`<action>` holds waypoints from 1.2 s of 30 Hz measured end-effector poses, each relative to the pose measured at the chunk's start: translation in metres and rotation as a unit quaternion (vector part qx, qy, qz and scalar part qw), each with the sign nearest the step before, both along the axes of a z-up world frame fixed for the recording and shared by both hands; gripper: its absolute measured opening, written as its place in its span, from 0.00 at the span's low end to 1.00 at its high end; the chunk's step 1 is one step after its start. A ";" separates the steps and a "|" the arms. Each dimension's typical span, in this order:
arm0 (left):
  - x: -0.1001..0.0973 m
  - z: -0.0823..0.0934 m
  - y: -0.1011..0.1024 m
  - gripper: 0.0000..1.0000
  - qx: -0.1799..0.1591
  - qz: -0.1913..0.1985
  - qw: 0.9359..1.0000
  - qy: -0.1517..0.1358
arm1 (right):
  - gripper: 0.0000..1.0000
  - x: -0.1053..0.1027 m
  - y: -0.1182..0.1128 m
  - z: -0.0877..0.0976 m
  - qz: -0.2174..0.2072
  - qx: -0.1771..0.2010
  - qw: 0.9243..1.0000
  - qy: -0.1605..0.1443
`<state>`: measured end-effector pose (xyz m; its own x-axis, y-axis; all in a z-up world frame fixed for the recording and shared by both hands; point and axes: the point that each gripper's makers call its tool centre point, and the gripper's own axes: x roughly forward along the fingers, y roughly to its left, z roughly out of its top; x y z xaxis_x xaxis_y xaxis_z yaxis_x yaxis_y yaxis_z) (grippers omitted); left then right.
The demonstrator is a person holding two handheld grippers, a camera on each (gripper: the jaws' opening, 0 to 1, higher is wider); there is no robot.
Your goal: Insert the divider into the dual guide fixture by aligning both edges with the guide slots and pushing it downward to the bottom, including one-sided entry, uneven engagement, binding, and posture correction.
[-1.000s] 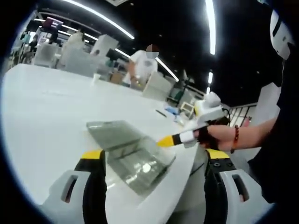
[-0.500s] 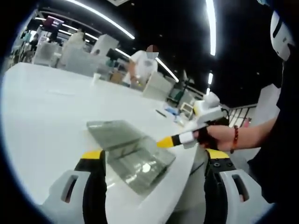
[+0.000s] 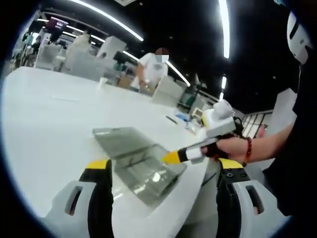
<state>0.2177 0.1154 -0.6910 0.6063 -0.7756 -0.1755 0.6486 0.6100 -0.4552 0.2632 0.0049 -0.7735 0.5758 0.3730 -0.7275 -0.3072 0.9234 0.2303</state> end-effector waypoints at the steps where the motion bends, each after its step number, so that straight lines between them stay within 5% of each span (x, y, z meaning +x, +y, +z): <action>1: 0.000 0.000 0.000 0.85 0.000 0.001 1.000 0.000 | 0.01 -0.001 0.001 -0.002 0.004 -0.005 1.000 -0.001; 21: -0.006 -0.001 -0.005 0.83 0.026 0.013 1.000 0.004 | 0.05 -0.003 0.003 -0.005 0.054 -0.003 0.999 -0.005; 36: -0.009 -0.011 0.012 0.78 0.082 0.072 0.994 0.022 | 0.13 -0.005 0.006 0.005 0.088 0.019 0.996 -0.015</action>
